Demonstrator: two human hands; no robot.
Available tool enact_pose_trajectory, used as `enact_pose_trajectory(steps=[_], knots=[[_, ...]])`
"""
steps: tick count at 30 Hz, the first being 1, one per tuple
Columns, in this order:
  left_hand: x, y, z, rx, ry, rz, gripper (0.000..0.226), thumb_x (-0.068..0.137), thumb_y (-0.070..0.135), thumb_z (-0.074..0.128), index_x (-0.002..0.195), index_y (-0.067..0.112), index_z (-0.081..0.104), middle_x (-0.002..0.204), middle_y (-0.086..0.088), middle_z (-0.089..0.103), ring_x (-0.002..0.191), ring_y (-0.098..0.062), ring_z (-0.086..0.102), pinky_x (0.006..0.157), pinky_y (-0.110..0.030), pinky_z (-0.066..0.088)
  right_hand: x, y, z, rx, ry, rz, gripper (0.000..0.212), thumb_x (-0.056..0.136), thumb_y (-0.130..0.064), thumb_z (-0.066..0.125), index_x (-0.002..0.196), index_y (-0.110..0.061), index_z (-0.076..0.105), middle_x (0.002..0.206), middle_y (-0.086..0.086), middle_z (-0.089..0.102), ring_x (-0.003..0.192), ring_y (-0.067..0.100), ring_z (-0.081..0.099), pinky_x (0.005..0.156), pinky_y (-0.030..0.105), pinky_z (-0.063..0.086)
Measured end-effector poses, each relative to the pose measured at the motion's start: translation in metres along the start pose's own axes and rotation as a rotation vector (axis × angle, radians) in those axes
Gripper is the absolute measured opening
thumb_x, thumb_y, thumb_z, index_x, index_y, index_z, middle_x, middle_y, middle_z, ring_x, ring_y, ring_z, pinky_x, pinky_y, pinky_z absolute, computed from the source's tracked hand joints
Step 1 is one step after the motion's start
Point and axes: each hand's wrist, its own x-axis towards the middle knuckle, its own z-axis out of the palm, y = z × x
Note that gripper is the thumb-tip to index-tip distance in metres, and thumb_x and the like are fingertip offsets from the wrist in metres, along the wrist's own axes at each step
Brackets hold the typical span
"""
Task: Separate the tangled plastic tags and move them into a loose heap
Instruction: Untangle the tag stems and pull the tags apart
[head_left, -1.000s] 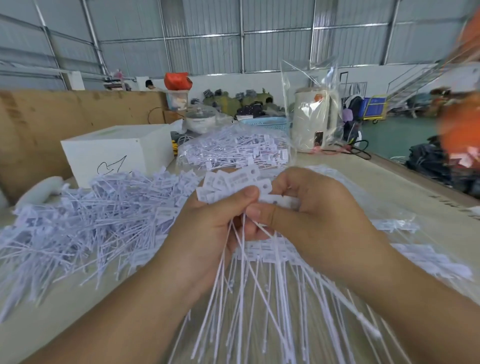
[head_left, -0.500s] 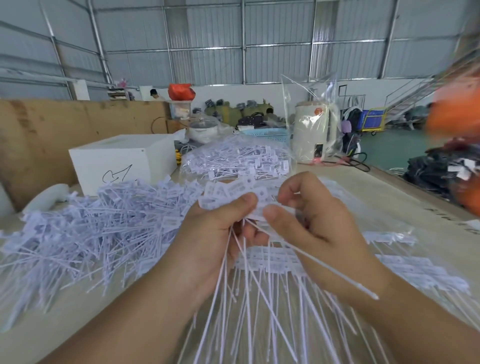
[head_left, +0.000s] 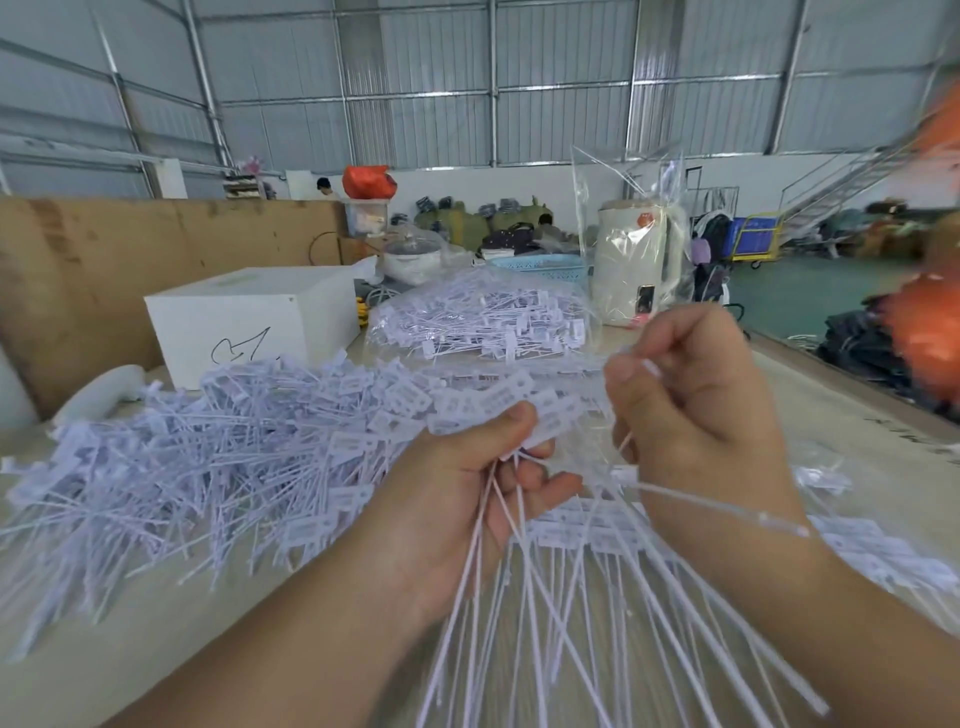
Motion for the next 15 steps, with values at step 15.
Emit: enact_pose_trajectory(steps=[15], knots=[[0.0, 0.0, -0.012, 0.393, 0.051, 0.196, 0.011, 0.066, 0.019, 0.07, 0.073, 0.015, 0.077, 0.054, -0.007, 0.062, 0.036, -0.013, 0.052, 0.046, -0.027, 0.049, -0.014, 0.013, 0.011, -0.01, -0.334, 0.298, 0.021, 0.1, -0.016, 0.049, 0.115, -0.031, 0.046, 0.098, -0.002, 0.052, 0.059, 0.015, 0.048, 0.051, 0.029, 0.041]])
